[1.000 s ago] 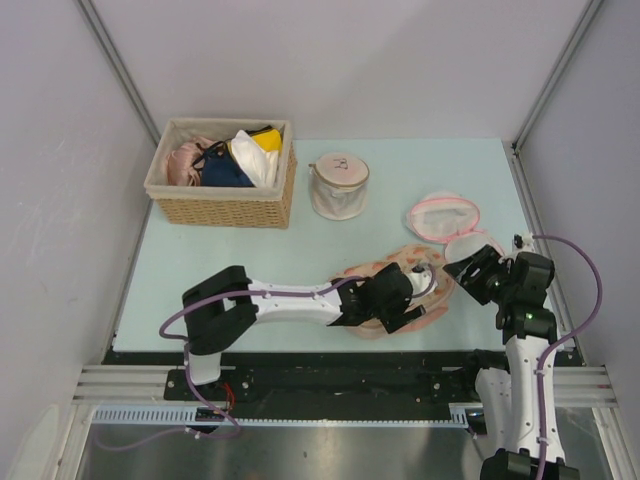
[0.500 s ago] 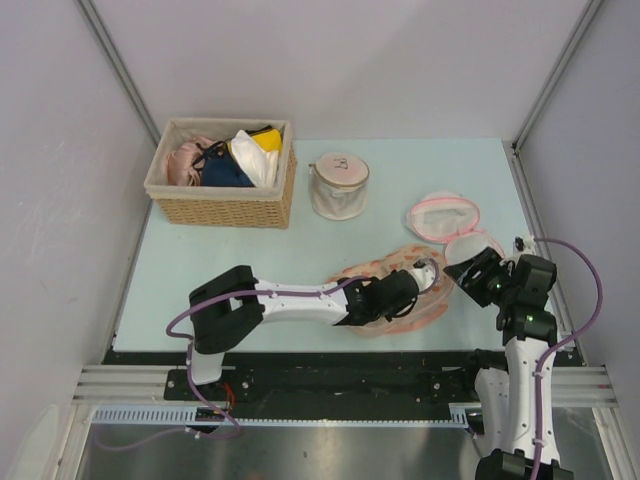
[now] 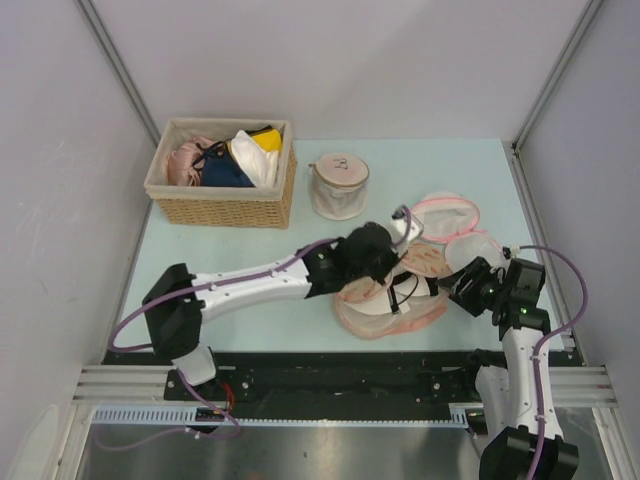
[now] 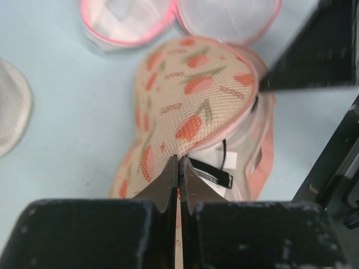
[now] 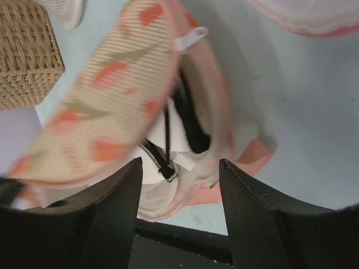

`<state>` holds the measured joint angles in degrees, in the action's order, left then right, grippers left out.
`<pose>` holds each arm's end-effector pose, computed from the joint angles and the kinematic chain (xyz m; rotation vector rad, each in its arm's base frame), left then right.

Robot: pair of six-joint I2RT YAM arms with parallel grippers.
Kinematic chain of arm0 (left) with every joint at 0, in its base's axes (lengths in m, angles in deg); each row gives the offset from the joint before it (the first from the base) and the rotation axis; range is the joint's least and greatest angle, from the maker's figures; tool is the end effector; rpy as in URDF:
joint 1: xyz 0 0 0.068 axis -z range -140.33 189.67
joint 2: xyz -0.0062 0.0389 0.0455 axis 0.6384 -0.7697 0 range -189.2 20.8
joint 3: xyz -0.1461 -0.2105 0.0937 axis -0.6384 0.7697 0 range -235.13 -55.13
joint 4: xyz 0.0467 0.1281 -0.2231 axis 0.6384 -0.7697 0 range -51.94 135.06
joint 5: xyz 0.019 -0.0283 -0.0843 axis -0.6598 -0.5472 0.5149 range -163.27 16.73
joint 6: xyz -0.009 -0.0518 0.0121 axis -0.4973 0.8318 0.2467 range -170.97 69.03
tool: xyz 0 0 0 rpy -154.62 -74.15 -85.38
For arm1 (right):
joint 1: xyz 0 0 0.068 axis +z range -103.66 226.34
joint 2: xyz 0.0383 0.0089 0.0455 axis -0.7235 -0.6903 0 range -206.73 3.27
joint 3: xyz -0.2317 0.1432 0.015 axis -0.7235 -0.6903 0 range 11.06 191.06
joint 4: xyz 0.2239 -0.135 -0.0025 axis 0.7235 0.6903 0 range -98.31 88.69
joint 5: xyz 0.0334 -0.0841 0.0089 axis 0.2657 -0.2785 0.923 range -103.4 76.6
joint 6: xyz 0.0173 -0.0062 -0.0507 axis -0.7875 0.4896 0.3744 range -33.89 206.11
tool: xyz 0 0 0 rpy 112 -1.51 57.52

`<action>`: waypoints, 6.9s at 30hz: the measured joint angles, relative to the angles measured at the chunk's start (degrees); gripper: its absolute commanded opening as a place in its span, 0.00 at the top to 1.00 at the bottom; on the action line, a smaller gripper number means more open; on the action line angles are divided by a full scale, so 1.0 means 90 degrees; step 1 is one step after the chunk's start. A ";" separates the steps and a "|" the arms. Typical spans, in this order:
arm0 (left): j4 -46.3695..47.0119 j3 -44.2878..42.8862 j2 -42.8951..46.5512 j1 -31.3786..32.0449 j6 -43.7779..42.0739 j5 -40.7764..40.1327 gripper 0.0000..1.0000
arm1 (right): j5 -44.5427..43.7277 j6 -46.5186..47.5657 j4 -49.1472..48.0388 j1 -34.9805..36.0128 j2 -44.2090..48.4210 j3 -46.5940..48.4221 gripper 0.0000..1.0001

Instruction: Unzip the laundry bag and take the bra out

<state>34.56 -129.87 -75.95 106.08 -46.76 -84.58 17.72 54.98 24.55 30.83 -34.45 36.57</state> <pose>0.1635 -0.3569 0.2808 1.0184 1.9159 -0.5117 0.1371 -0.0190 0.2078 0.6753 2.2432 0.7727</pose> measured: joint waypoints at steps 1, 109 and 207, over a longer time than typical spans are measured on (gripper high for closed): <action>0.0012 -0.0039 0.0143 -0.0182 0.0041 0.0158 1.00 | 0.0005 -0.0022 -0.0036 0.0000 -0.0036 -0.0087 0.45; -0.0284 -0.0279 -0.0148 -0.2147 0.0702 0.2450 0.14 | -0.2992 -0.0483 -0.0177 0.3310 0.0981 0.2548 1.00; 0.0605 -0.1724 -0.0364 -0.2771 0.2006 0.6244 1.00 | -0.1683 -0.0372 -0.0658 0.3308 0.0729 0.2375 0.22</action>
<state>40.00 -145.39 -79.23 81.14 -28.70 -28.39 2.57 51.63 18.62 60.60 -27.89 57.95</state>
